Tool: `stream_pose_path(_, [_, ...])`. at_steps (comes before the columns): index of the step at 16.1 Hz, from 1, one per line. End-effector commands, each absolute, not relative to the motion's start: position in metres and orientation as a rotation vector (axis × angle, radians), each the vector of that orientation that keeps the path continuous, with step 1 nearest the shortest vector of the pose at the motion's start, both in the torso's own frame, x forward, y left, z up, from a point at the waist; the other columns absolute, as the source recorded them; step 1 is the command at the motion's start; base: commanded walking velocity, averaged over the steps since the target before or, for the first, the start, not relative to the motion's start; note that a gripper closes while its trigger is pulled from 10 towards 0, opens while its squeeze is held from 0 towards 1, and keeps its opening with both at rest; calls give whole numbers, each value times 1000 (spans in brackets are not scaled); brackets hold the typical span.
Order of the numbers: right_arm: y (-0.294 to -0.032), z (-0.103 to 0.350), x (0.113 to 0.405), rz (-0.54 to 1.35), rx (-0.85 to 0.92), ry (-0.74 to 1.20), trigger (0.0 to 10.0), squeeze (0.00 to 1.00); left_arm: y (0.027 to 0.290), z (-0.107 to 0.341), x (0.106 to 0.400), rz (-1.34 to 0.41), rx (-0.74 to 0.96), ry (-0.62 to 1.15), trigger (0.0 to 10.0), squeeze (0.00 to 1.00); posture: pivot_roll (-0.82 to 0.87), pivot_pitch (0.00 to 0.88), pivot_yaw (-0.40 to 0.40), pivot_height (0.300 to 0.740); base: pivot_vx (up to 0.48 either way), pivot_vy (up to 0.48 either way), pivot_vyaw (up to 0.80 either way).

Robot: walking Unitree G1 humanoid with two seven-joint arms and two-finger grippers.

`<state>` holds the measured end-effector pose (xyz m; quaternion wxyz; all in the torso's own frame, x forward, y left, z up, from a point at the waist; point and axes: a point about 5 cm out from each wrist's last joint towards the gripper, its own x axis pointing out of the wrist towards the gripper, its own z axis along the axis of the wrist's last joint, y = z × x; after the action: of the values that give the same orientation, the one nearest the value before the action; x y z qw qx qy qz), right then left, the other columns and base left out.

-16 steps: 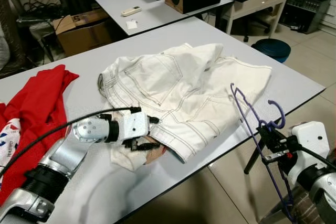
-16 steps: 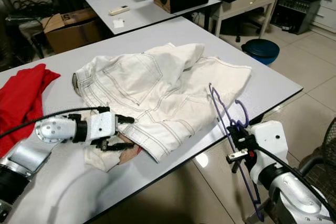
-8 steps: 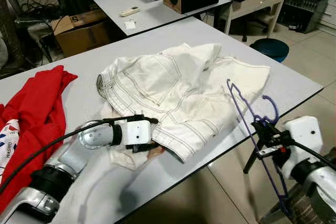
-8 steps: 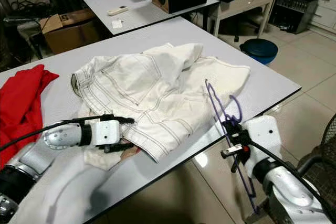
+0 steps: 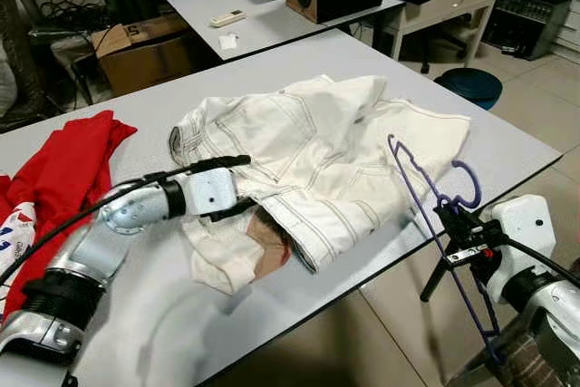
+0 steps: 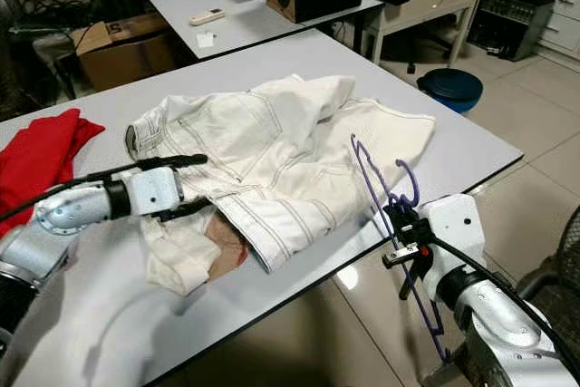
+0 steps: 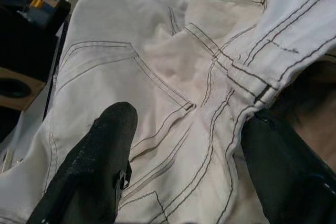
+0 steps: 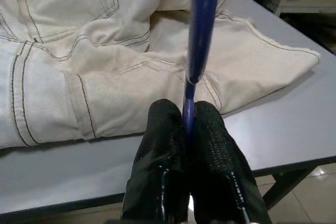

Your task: Hang hanger

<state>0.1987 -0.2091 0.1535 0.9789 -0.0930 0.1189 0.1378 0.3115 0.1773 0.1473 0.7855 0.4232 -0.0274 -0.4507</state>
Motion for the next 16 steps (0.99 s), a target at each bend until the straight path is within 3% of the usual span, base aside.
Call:
stream_pose_path(1, [-207, 157, 201, 296, -189, 216, 10000, 0, 181, 158, 314, -953, 948, -84, 10000, 0, -132, 0, 77, 740, 0, 0, 0])
stream_pose_path(6, [-207, 157, 202, 296, -188, 216, 10000, 0, 181, 158, 316, -935, 955, -84, 10000, 0, -132, 0, 77, 740, 0, 0, 0])
stream_pose_path(7, [-202, 157, 206, 302, -182, 205, 10000, 0, 179, 118, 312, -870, 971, -10, 10000, 0, -139, 0, 84, 740, 0, 0, 0])
stream_pose_path(8, [-202, 157, 206, 303, -181, 201, 10000, 0, 178, 116, 313, -837, 953, -20, 10000, 0, -138, 0, 84, 740, 0, 0, 0])
stream_pose_path(9, [-202, 158, 207, 302, -180, 198, 10000, 0, 177, 119, 316, -783, 914, -51, 5059, 0, -138, 0, 85, 740, 0, 0, 0])
stream_pose_path(10, [-201, 158, 207, 303, -178, 196, 10000, 0, 175, 119, 317, -785, 901, -53, 3843, 0, -137, 0, 86, 740, 0, 0, 0])
stream_pose_path(11, [-201, 158, 207, 304, -177, 196, 10000, 0, 174, 118, 315, -811, 900, -42, 1843, 0, -137, 0, 86, 740, 0, 0, 0])
stream_pose_path(12, [-200, 158, 208, 307, -176, 195, 10000, 0, 172, 113, 312, -861, 909, -15, 4588, 0, -137, 0, 88, 740, 0, 0, 0])
stream_pose_path(13, [-199, 158, 208, 308, -176, 194, 10000, 0, 171, 110, 312, -871, 910, -6, 4627, 0, -137, 0, 88, 740, 0, 0, 0])
stream_pose_path(14, [-199, 158, 208, 309, -177, 194, 10000, 0, 171, 109, 313, -855, 915, -19, 3725, 0, -136, 0, 86, 740, 0, 0, 0])
stream_pose_path(15, [-199, 157, 208, 311, -176, 195, 10000, 0, 164, 111, 313, -850, 877, -56, 0, 0, -133, 0, 82, 740, 0, 0, 0])
stream_pose_path(16, [-198, 157, 208, 313, -176, 196, 10000, 0, 160, 112, 312, -863, 856, -71, 0, 0, -132, 0, 81, 740, 0, 0, 0])
